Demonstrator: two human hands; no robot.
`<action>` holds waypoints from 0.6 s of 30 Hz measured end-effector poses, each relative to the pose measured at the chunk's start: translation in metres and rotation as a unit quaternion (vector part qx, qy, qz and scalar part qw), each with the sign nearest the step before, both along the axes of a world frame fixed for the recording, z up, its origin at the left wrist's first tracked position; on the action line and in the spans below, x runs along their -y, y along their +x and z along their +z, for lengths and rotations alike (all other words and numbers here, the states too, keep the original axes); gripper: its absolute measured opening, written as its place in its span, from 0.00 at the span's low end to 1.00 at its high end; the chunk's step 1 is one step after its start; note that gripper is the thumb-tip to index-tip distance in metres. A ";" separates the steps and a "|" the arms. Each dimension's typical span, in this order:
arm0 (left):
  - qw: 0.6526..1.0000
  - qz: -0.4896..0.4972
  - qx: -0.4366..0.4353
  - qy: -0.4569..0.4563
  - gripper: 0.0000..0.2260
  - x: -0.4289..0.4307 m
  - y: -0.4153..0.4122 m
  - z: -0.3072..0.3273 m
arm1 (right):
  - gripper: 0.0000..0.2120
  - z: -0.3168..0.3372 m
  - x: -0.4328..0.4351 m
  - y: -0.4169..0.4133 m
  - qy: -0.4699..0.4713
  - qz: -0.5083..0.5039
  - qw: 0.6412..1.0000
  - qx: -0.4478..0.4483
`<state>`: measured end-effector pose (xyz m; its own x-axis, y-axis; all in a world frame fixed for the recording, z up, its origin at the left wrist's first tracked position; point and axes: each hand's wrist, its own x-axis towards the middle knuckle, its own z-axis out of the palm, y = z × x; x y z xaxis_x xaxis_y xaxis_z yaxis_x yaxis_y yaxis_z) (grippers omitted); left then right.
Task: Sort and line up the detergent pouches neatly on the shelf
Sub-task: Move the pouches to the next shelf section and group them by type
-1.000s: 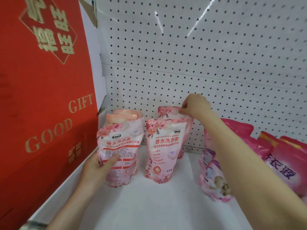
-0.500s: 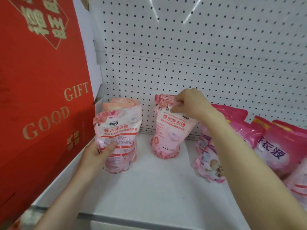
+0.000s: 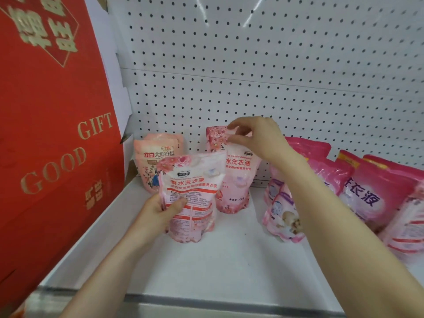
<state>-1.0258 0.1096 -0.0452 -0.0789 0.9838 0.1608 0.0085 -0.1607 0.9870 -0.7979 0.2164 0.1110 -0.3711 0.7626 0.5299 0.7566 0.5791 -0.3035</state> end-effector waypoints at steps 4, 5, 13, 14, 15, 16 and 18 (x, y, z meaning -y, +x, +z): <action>0.996 -0.087 -0.001 -0.005 0.16 -0.014 0.035 0.007 | 0.13 0.009 0.011 0.009 0.004 0.002 1.000 0.016; 0.995 -0.098 -0.003 -0.004 0.16 -0.017 0.043 0.009 | 0.12 0.008 0.011 0.012 -0.007 0.002 1.000 0.012; 0.998 -0.022 -0.061 -0.021 0.25 -0.019 0.053 -0.002 | 0.20 -0.002 0.037 0.033 -0.065 0.072 0.979 -0.179; 0.996 -0.041 -0.079 -0.025 0.27 -0.016 0.051 -0.005 | 0.18 -0.005 0.043 0.033 -0.068 0.090 0.980 -0.163; 0.993 -0.058 -0.098 -0.026 0.30 -0.015 0.052 -0.007 | 0.17 -0.008 0.048 0.031 -0.063 0.096 0.985 -0.129; 0.991 -0.067 -0.113 -0.026 0.32 -0.014 0.053 -0.008 | 0.16 -0.013 0.050 0.029 -0.055 0.094 0.989 -0.097; 0.990 -0.054 -0.129 -0.022 0.35 -0.015 0.058 -0.008 | 0.17 -0.019 0.047 0.023 -0.041 0.072 0.994 -0.076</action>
<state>-0.9674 0.1247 -0.0531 0.0656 0.9908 0.1181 0.2465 -0.1308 0.9603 -0.7750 0.1699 0.0915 -0.3999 0.7505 0.5261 0.6094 0.6464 -0.4590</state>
